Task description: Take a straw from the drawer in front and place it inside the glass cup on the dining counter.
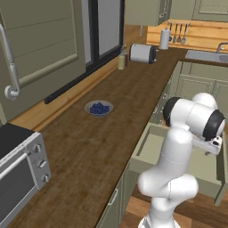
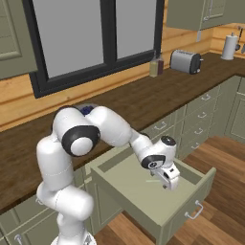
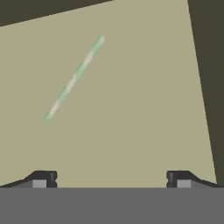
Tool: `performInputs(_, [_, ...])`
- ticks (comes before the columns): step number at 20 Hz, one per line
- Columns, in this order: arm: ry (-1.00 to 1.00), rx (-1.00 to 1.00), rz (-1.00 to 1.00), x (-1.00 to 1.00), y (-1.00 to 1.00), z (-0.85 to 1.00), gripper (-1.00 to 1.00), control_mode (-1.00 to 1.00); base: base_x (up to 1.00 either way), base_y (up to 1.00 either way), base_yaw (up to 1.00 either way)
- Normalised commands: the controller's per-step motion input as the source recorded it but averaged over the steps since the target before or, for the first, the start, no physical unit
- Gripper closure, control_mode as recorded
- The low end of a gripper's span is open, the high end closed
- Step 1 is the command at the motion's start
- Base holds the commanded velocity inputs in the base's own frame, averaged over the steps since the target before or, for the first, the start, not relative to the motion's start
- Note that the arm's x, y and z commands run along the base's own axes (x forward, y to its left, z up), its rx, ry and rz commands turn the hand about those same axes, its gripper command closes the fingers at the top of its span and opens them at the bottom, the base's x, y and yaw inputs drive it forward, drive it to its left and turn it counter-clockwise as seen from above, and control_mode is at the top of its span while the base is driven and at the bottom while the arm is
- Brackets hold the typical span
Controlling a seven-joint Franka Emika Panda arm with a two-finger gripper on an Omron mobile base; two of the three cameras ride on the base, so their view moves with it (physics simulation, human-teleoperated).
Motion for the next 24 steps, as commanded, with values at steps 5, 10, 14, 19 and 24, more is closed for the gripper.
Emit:
performInputs(5, [0.18,0.00,-0.41,0.16,-0.09,-0.05,-1.00,-1.00,0.00,0.00,0.00])
performInputs(10, [0.14,0.01,-0.19,0.31,-0.10,-0.16,-1.00,-1.00,0.00,0.00,0.00])
performInputs(14, [0.04,0.01,-0.11,0.27,-0.09,-0.32,-1.00,-1.00,0.00,0.00,0.00])
performInputs(19, [0.00,0.05,-0.04,0.08,-0.24,-0.28,-1.00,-1.00,0.00,0.00,0.00])
performInputs(24, [0.00,0.06,-0.04,0.08,-0.21,-0.20,-1.00,-1.00,0.00,0.00,0.00])
